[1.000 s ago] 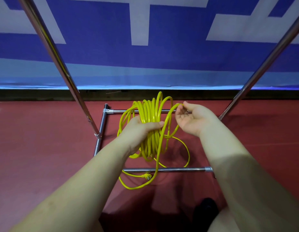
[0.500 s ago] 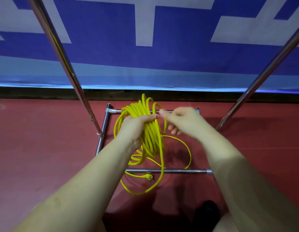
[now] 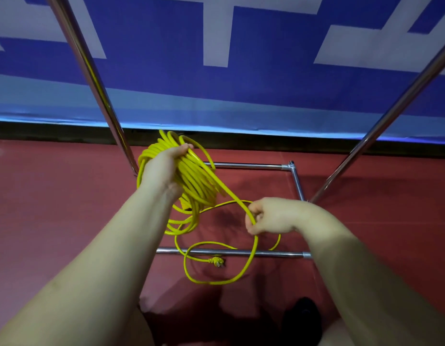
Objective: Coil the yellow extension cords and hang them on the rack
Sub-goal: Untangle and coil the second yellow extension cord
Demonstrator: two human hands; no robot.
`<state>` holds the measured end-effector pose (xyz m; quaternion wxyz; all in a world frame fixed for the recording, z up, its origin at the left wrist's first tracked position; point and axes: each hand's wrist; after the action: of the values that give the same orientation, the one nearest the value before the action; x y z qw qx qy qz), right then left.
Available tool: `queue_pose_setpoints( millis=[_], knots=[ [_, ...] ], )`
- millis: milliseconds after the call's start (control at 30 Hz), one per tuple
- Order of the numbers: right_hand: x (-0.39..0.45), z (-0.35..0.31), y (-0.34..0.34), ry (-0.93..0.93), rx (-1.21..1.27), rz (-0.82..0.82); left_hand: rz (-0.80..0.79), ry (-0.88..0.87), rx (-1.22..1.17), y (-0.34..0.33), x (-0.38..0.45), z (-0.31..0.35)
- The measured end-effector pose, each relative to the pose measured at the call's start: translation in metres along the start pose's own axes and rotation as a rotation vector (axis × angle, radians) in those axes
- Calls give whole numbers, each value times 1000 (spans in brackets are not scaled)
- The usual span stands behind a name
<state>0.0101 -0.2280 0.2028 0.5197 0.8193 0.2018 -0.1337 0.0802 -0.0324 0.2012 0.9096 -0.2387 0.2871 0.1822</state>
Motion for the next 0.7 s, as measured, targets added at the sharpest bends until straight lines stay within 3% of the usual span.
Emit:
queue_pose_setpoints(
  millis=[67,167,267,333,567,700],
  knots=[
    [2,7,5,-46,58,38,31,-39,-6,0,1,0],
    [3,13,14,-128,434,206,97,-73,-21,0,4,-2],
    [3,10,27,-117,731,472,58,-33,67,0,4,-3],
    [2,5,32,-137,848,558,4,10,111,-1,1,-6],
    [3,-8,37,-240,1208,546,-216,78,206,-1,-13,-4],
    [0,-14,37,-189,1217,481,-292,74,204,-4,-23,-4]
  ],
)
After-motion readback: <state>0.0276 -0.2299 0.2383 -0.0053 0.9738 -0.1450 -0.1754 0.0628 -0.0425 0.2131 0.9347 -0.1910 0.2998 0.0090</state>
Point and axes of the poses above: each hand's wrist, its own x-axis towards the middle knuckle, its own y-axis out of the back of the hand, z = x × y, and after that the axes turned 13 degrees about z, right-handed
